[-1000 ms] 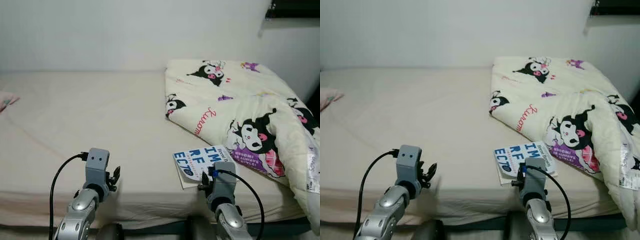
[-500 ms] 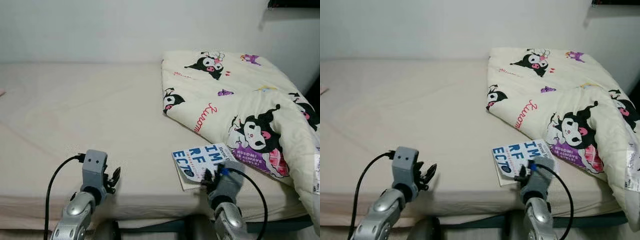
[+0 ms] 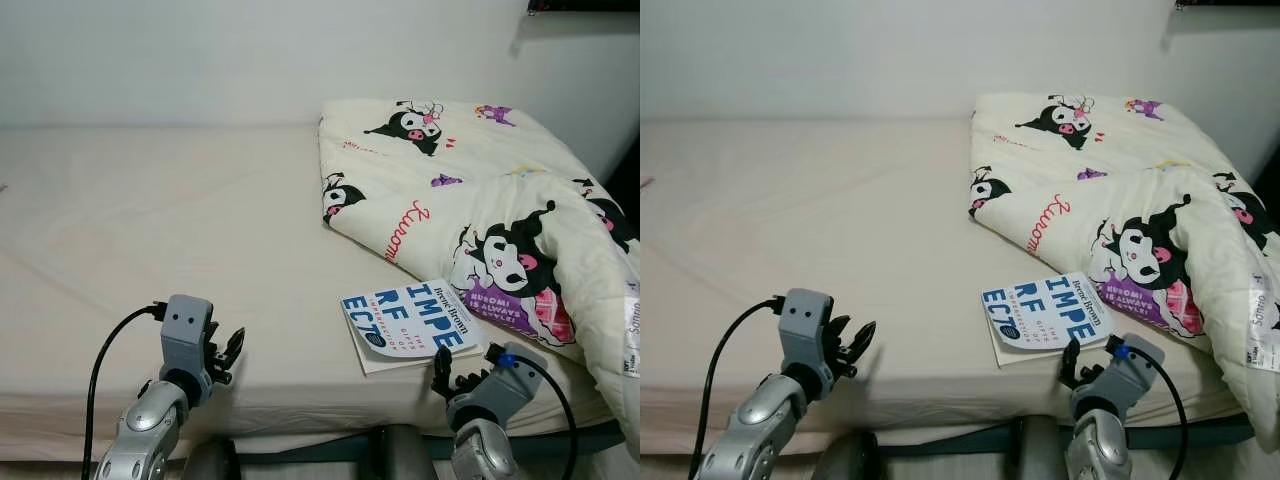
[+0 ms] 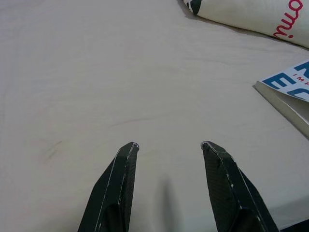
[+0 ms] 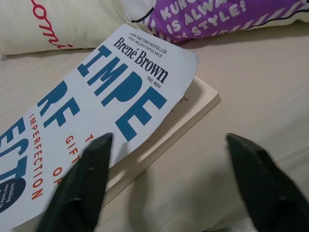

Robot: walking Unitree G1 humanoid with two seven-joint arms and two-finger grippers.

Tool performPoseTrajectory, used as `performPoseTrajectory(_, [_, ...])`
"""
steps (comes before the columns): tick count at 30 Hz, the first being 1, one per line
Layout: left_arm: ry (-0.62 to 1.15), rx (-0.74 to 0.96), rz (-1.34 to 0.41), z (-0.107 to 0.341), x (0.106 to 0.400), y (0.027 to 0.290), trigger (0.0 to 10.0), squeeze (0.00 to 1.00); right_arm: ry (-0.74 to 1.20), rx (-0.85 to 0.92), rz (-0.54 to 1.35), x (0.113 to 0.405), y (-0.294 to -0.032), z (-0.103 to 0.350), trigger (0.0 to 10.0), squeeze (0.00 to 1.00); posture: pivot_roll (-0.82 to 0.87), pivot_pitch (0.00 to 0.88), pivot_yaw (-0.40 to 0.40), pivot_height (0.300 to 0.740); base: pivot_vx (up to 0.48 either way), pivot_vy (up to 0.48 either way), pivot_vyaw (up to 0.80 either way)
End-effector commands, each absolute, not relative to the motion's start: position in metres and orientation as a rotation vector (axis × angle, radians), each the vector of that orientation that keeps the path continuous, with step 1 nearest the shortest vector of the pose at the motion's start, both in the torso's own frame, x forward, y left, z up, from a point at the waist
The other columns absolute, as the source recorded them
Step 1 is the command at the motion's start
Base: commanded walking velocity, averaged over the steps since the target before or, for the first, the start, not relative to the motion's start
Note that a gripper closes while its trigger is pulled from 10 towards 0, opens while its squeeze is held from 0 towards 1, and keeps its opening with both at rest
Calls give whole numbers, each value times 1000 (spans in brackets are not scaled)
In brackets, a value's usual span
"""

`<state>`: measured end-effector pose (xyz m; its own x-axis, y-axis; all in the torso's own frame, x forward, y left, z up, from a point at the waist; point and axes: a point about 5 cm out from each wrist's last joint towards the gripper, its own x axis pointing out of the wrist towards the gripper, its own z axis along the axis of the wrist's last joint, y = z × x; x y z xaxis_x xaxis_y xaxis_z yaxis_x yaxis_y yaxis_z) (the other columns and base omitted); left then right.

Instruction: Clean up the room

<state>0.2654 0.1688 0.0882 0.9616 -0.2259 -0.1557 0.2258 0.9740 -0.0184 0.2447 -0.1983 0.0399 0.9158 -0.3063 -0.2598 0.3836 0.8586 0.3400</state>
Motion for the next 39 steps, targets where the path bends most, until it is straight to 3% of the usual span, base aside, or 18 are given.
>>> performPoseTrajectory(1, [156,16,-219,90,265,175,10000,0,201,432,-361,243,-192,37,10000,1000,24,115,-3,570,0,0,0])
performPoseTrajectory(19, [152,41,-216,94,271,178,10000,0,184,457,-318,260,-191,35,10000,1000,39,115,15,570,0,0,0])
performPoseTrajectory(20, [151,45,-220,95,271,177,10000,0,194,447,-316,263,-189,34,10000,937,43,117,19,570,0,0,0])
performPoseTrajectory(22, [151,45,-220,95,271,177,10000,0,194,447,-316,263,-189,34,10000,937,43,117,19,570,0,0,0])
performPoseTrajectory(23, [150,52,-227,95,272,177,10000,0,207,439,-313,266,-188,33,10000,463,44,118,20,570,0,0,0])
performPoseTrajectory(25, [150,56,-231,96,272,177,10000,0,215,434,-311,268,-187,32,10000,463,45,119,21,570,0,0,0])
performPoseTrajectory(26, [150,62,-239,96,272,176,10000,0,228,459,-315,271,-185,29,10000,0,51,119,23,570,0,0,0])
performPoseTrajectory(39, [144,75,-258,97,273,174,10000,0,219,430,-374,275,-190,25,10000,0,59,117,37,570,0,0,0])
